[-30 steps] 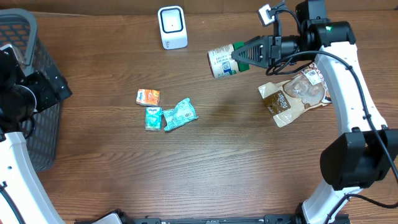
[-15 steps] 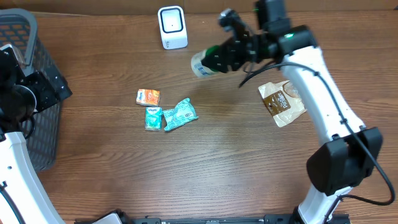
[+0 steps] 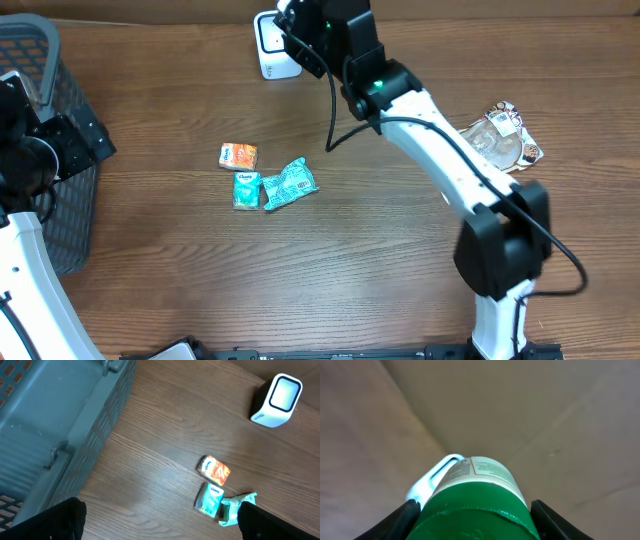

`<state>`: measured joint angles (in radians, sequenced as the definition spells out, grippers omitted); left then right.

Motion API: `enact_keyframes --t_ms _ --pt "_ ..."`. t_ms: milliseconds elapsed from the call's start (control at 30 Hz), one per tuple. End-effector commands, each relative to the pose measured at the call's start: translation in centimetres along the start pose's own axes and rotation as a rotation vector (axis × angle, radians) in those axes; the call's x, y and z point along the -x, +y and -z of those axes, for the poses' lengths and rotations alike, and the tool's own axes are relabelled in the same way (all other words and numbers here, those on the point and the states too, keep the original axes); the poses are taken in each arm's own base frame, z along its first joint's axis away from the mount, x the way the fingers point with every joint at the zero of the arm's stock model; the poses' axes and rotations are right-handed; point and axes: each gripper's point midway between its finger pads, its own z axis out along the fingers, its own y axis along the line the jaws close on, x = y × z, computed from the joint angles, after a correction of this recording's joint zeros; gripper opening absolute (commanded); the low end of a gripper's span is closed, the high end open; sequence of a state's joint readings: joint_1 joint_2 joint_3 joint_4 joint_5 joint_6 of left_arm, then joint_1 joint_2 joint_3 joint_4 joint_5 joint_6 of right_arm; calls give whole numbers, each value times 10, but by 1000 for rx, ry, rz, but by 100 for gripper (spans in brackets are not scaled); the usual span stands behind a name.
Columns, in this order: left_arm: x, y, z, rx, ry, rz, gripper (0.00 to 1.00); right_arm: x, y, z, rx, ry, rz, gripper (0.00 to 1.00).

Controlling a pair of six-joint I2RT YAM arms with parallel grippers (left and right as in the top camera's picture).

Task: Scan the item barcode
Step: 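Carry the jar to the white scanner and hold it there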

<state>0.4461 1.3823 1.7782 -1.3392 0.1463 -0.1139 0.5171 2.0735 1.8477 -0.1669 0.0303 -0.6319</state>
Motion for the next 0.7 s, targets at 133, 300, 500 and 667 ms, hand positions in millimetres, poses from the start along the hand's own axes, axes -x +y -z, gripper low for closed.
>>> enact_keyframes --t_ms 133,300,500,667 --pt "2 -1 1 -9 -5 16 99 -10 -7 -45 -136 -76 316 47" --pt "2 -1 1 -9 -5 16 100 -15 -3 -70 -226 -157 427 48" --pt "2 -1 1 -9 -5 16 100 -19 7 -82 -263 -219 609 44" --pt "2 -1 1 -9 -5 16 100 -21 5 -83 -269 -213 646 44"
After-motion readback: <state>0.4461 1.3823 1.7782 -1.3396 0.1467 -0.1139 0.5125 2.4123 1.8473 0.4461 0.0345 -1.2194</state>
